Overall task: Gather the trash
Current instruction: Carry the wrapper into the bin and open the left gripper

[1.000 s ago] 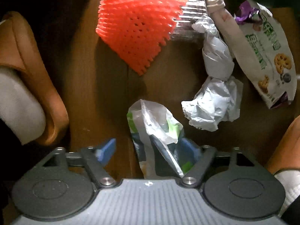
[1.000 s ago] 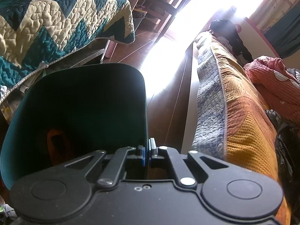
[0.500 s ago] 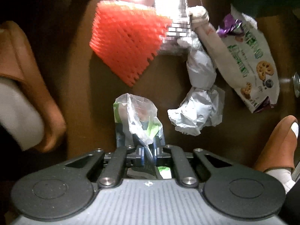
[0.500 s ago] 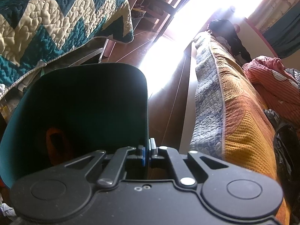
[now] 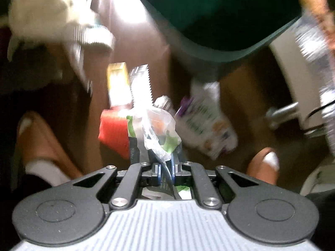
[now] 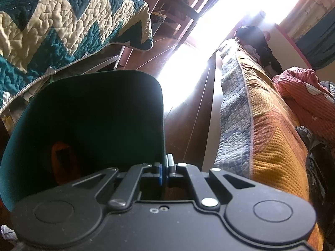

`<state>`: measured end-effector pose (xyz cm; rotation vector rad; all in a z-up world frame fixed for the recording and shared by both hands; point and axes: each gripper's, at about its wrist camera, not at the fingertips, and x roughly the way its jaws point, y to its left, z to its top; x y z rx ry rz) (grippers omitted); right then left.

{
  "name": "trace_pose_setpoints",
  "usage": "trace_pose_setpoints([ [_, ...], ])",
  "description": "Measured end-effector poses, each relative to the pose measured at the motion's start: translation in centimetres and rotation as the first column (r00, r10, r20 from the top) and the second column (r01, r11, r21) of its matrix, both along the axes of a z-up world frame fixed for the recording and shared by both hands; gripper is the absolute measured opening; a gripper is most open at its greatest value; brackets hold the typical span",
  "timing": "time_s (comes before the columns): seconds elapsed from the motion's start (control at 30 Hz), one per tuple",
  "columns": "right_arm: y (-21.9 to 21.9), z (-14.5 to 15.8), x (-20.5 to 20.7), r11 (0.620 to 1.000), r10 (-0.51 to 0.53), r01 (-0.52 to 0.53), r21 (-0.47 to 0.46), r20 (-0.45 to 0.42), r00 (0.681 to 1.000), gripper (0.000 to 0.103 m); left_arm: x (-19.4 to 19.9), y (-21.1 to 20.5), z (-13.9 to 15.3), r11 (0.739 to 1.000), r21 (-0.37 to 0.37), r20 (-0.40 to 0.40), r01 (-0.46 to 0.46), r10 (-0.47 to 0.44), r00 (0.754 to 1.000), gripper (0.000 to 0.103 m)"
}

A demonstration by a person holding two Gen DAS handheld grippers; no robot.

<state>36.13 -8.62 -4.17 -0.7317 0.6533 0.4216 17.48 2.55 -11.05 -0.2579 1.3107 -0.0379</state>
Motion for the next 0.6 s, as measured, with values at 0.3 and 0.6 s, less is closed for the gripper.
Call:
trace_pose_setpoints([
  [0.3, 0.1, 0.0, 0.0, 1.0, -0.002, 0.002, 0.001, 0.0, 1.0, 0.003, 3.7, 0.1, 9.5, 0.999, -0.034, 0.222, 0.01, -0.002, 0.975, 0.008],
  [0.6, 0.4, 0.0, -0.2, 1.0, 0.006, -0.006, 0.0, -0.001, 1.0, 0.003, 9.7, -1.2, 11.3, 1.0, -0.011, 0.305, 0.006, -0.002, 0.952, 0.008],
])
